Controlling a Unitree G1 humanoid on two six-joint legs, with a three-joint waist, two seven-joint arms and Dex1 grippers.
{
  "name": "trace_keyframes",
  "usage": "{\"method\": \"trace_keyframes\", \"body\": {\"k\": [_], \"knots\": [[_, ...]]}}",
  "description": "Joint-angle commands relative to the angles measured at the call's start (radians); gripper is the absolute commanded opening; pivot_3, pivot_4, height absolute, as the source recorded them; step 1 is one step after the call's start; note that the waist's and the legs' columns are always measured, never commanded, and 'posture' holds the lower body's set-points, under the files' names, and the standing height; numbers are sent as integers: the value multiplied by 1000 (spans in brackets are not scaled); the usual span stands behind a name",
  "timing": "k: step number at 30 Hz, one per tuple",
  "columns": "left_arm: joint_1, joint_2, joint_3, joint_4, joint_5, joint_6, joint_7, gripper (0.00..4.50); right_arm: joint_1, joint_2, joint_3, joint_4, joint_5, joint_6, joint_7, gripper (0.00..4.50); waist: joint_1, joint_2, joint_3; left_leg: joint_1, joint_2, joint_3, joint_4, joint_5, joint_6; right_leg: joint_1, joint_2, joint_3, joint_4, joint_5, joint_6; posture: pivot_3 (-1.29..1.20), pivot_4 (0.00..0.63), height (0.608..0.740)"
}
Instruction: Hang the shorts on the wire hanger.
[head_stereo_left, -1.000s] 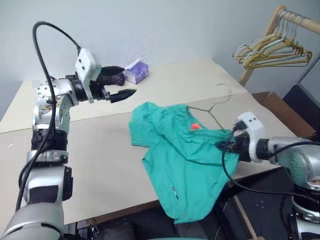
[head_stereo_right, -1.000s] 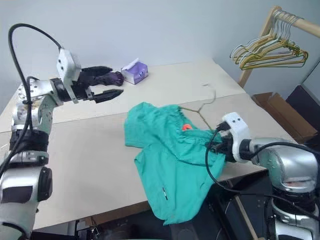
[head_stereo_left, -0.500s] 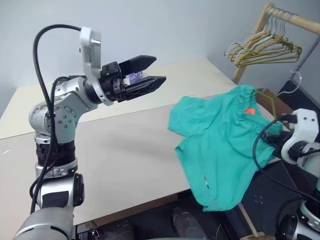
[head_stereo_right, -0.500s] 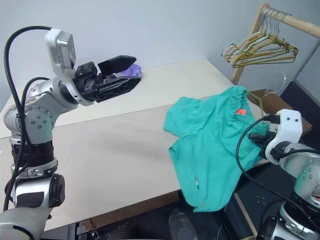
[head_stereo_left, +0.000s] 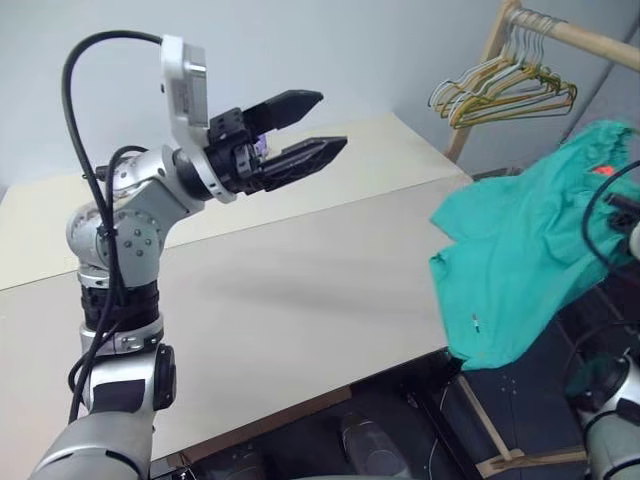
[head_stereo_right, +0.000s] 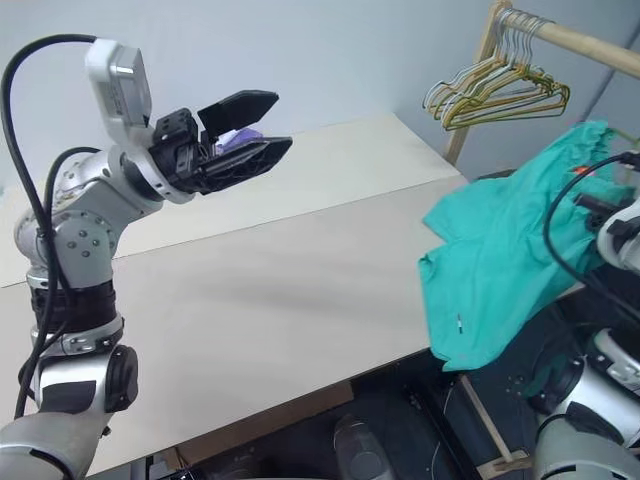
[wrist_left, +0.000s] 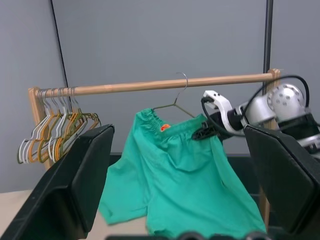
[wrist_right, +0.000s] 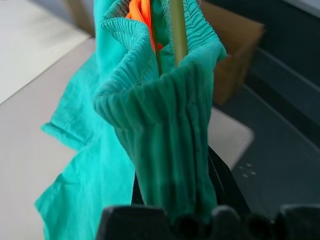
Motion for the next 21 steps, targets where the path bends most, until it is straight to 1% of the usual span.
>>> {"method": "trace_keyframes", "body": {"k": [1,4,6,9,14,21], "knots": [[-5,11,5,-27,13,-32,17,4470,-97,-36,-42,138,-48,-95,-13,0,-4,0,0,1,0,1,0,0,0,0,0,0,0,0,0,-244,62,740],[15,14,-1,-60,24,-37,32,4470,-148,-57,-64,271,-87,-200,-34,0,-11,0,0,1,0,3,-1,0,0,0,0,2,-1,0,0,-244,62,740],[28,20,-2,-84,17,-35,28,4470,-152,-65,-60,313,-109,-277,-50,0,-11,0,0,2,0,3,-3,0,0,1,0,3,-1,0,0,-231,66,740],[36,29,1,-93,14,-29,31,4470,-174,-79,-72,363,-109,-329,-53,0,-13,0,1,3,0,5,-6,0,0,0,0,4,-3,0,1,-229,68,740],[40,39,-1,-95,15,-27,34,4470,-202,-77,-134,442,-109,-350,-99,0,-12,0,1,5,0,6,-8,0,0,2,0,5,-8,0,1,-224,72,740],[54,40,-9,-104,20,-23,59,4470,-154,-59,-141,437,-121,-350,-140,0,-10,0,2,4,0,6,-11,0,0,2,-1,5,-11,0,1,-230,69,740]]}}
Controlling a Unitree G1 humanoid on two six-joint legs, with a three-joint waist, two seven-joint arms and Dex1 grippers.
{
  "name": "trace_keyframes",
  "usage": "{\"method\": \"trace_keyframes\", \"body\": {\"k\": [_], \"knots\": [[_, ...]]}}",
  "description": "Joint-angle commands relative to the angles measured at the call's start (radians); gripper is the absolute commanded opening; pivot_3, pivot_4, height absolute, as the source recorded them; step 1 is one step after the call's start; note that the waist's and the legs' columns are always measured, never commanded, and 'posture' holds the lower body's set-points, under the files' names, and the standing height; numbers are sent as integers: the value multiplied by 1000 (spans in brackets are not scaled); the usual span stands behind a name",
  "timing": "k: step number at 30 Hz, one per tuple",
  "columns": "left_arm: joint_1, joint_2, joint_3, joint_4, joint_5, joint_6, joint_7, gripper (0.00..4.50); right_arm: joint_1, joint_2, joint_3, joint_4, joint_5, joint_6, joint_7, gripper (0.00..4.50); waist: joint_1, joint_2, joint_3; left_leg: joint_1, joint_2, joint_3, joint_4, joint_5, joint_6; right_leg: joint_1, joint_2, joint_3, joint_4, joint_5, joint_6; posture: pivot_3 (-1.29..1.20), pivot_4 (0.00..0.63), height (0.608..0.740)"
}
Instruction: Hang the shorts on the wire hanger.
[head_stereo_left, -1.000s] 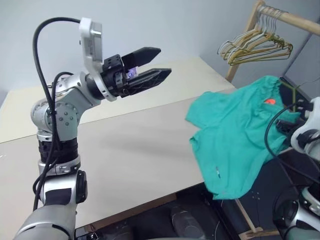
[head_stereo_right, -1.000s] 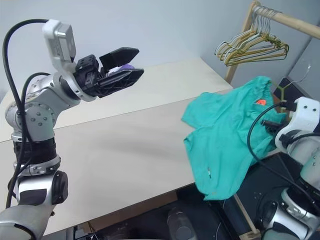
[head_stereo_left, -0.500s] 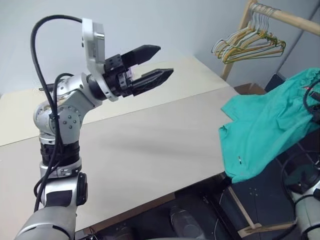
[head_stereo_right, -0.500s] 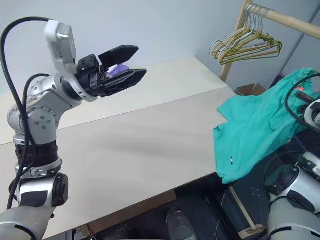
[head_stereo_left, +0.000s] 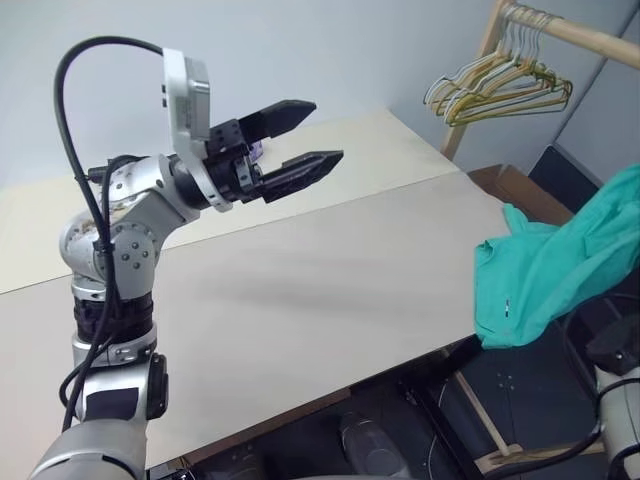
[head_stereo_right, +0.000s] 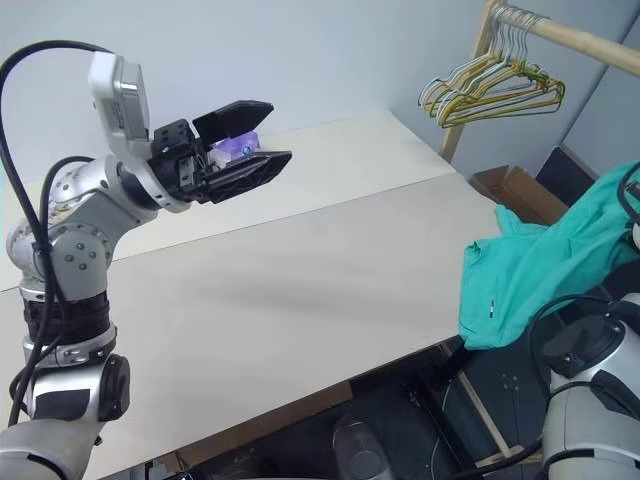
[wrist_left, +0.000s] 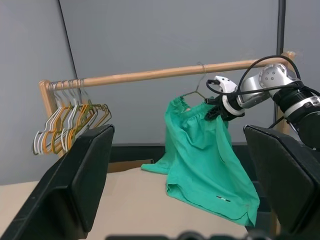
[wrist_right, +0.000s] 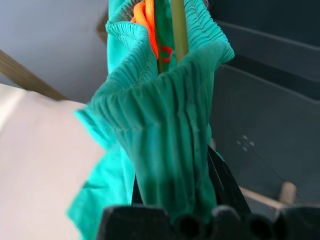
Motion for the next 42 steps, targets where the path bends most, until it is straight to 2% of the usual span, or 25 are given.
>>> {"method": "trace_keyframes", "body": {"k": [1,9,14,16,21,26,28,31,35,38,42], "knots": [[-5,11,2,-39,-6,-4,16,4493,0,-1,-21,-53,4,-16,-17,295,0,0,0,0,0,0,0,0,0,0,0,0,0,0,0,-231,69,740],[-2,18,-6,-41,-14,-1,2,4500,38,6,-15,-125,19,-22,4,2861,-1,0,0,0,0,0,0,0,0,0,0,0,0,0,0,-234,58,740],[-6,24,-11,-35,-12,2,-1,4500,115,-17,93,-198,-6,-100,53,4475,-3,0,0,1,0,0,0,0,0,0,0,0,0,0,0,-237,59,740],[-9,27,-13,-33,-12,5,-1,4500,148,-22,124,-249,-4,-126,81,4475,-2,0,0,1,0,1,0,0,0,0,0,0,0,0,0,-233,66,740],[0,45,-17,-40,16,-1,21,4500,373,9,196,-522,-66,-415,128,4475,2,-1,1,0,0,1,-1,0,0,-1,0,0,0,0,0,-220,75,740],[49,54,-47,-40,130,-80,63,4500,589,51,180,-700,-90,-728,204,4475,4,-2,3,1,0,1,-1,0,0,0,0,0,-1,0,1,-213,80,740],[71,49,-44,-40,161,-102,88,4500,625,77,162,-764,-26,-800,272,4475,4,-4,4,1,0,1,-1,0,0,1,0,1,-1,0,0,-206,80,740],[113,75,-46,-50,196,-115,87,4500,630,93,166,-863,132,-790,406,4475,2,-5,7,2,0,1,-1,0,0,2,0,2,0,0,1,-197,79,740],[173,149,-56,-70,222,-107,40,4500,622,36,280,-898,337,-694,644,4475,3,-11,15,6,1,0,-2,0,0,11,1,1,-1,-1,-1,-150,79,740],[226,216,-58,-94,256,-112,15,4500,585,1,445,-830,364,-729,828,4475,12,-16,18,10,1,-1,-2,0,0,11,1,0,-1,-3,-6,-104,82,740],[335,290,-5,-169,234,-107,-24,4500,453,10,622,-674,351,-770,1007,4475,48,-15,24,8,1,0,-2,0,0,9,0,1,-2,-3,-6,-27,76,740]]}}
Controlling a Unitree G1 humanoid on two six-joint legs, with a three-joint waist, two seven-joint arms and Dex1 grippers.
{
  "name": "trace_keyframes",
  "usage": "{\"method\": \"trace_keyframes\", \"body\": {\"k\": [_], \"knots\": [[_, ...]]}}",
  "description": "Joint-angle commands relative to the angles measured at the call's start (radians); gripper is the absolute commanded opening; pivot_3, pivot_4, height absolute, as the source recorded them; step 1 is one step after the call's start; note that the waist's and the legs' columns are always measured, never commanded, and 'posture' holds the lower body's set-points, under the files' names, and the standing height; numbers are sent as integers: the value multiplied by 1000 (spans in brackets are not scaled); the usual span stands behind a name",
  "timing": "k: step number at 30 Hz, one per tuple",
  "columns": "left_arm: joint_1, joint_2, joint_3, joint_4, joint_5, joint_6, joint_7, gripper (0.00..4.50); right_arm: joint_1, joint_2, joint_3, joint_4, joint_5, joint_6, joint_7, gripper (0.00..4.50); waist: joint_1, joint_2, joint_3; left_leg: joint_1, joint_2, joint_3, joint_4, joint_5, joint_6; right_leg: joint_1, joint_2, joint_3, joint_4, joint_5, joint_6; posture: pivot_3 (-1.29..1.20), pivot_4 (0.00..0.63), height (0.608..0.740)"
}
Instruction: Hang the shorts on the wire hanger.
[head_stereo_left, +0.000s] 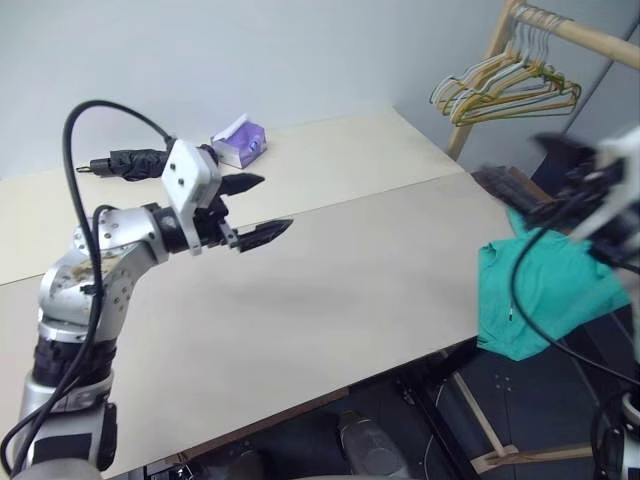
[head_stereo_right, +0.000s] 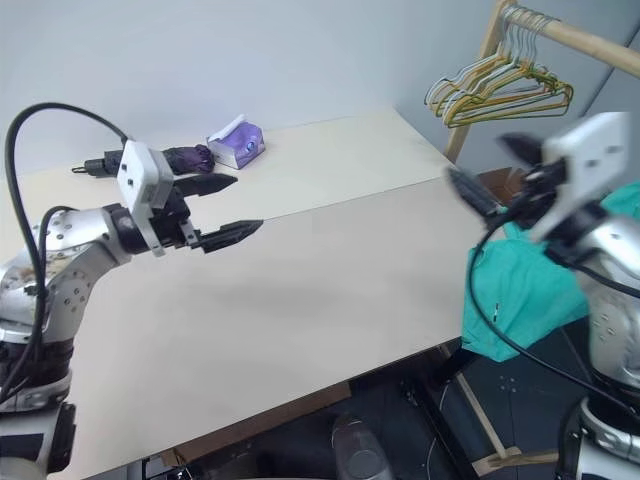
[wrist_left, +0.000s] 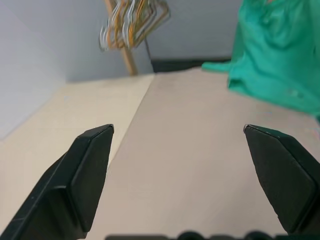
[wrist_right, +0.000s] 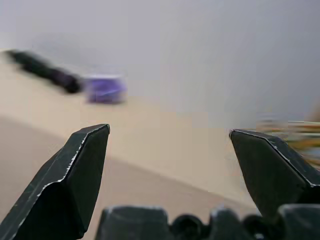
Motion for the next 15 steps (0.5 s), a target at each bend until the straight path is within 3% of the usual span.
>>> {"method": "trace_keyframes", "body": {"k": [1,8,15], "knots": [[71,56,71,-95,-19,-7,-31,4500,-111,-5,107,108,4,-54,166,4475,29,1,3,-2,0,0,0,0,0,-2,0,-1,0,1,2,-6,75,740],[225,117,185,-204,-65,38,-25,4500,-256,23,253,293,-30,-120,388,4475,161,2,3,-21,1,-3,0,0,0,-21,1,-4,2,3,4,78,70,740],[268,128,220,-239,-91,52,-18,4500,-280,32,267,335,-48,-157,450,4475,273,2,3,-29,1,-1,5,0,0,-29,0,-5,4,6,1,104,49,740]]}}
